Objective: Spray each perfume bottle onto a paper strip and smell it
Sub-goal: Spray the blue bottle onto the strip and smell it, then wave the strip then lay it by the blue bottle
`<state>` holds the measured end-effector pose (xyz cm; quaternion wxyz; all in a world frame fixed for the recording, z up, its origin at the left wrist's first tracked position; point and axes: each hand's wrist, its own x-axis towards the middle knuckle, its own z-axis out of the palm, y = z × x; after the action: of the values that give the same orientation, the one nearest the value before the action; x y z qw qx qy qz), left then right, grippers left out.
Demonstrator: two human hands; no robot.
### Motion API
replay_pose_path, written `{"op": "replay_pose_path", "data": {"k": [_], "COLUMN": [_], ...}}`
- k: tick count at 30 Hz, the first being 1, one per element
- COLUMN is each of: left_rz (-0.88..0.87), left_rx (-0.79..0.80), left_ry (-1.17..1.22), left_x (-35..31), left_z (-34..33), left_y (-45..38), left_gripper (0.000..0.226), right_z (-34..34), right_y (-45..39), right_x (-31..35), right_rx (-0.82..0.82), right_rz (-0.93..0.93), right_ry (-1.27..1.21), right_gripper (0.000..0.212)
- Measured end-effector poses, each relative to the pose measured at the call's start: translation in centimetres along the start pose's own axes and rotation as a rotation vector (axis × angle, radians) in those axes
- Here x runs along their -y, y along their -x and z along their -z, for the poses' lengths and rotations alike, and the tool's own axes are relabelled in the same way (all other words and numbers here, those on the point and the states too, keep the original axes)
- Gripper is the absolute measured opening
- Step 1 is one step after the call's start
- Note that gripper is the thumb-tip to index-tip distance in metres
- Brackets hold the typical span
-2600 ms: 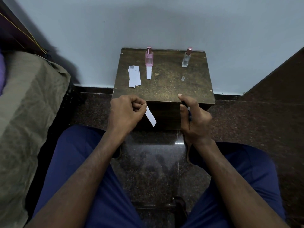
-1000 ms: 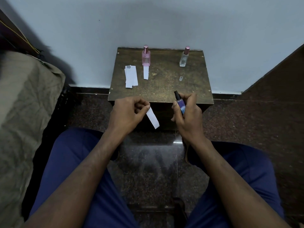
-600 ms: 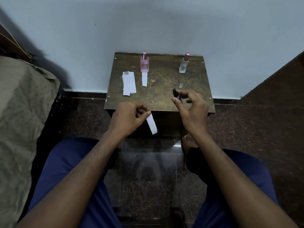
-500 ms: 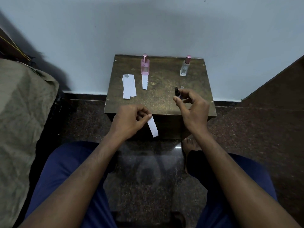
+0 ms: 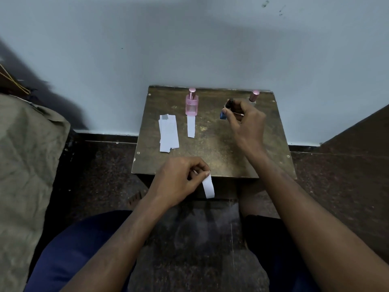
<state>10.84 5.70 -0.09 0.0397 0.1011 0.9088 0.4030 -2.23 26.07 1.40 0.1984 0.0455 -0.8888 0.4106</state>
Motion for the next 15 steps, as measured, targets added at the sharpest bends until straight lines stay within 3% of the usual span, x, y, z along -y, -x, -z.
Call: {"op": "replay_pose_path", "data": {"k": [15], "left_rz": [-0.006], "left_rx": [0.009], "left_ry": [0.016], "left_x": [1.5], "left_z": [1.4], "left_y": [-1.9], "left_gripper": [0.006], "right_z": [-5.0], "right_y": [-5.4], "right_x": [-1.9], "right_rx": [0.068], "right_rz": [-0.065], "right_ry": [0.085], "right_gripper": [0.028]}}
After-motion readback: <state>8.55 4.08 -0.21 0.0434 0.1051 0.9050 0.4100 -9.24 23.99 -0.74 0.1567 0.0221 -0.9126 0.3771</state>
